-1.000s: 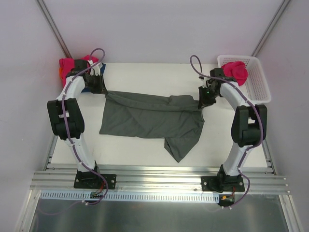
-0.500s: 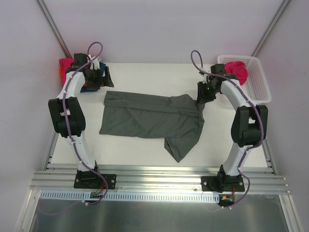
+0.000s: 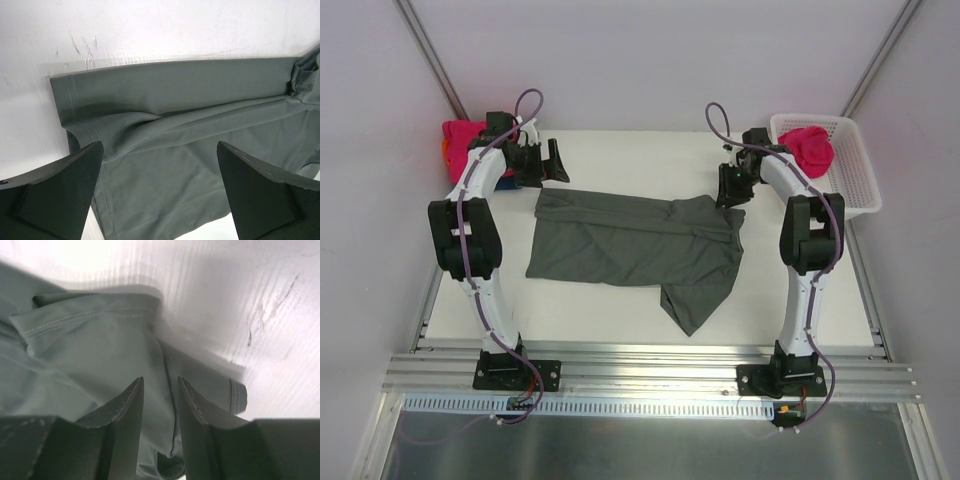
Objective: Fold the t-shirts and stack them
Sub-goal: Fold the flattened tshirt in 1/3 of the way
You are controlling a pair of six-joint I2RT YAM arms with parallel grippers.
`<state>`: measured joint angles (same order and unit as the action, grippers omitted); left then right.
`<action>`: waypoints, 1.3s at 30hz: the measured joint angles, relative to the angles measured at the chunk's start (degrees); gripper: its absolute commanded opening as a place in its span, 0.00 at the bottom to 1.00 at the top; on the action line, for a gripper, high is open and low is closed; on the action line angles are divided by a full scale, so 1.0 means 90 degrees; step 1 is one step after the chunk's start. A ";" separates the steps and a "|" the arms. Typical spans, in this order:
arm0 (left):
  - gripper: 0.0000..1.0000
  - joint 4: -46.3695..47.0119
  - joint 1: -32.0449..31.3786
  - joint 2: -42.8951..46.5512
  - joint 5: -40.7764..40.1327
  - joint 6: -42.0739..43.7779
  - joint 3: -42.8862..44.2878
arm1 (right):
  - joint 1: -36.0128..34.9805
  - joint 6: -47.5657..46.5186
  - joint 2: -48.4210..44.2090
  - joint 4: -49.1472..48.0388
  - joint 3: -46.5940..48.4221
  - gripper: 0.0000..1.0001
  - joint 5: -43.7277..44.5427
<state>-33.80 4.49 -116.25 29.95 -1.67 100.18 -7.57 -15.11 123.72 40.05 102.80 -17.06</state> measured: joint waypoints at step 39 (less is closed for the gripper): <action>0.95 -0.0233 0.0000 0.0505 0.0141 -0.0109 -0.0699 | -0.0223 0.0449 -0.0634 0.0027 -0.0828 0.01 -0.0163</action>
<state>-35.90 4.49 -111.70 31.22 -2.66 93.89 -9.58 -11.07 118.02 40.29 95.35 -18.52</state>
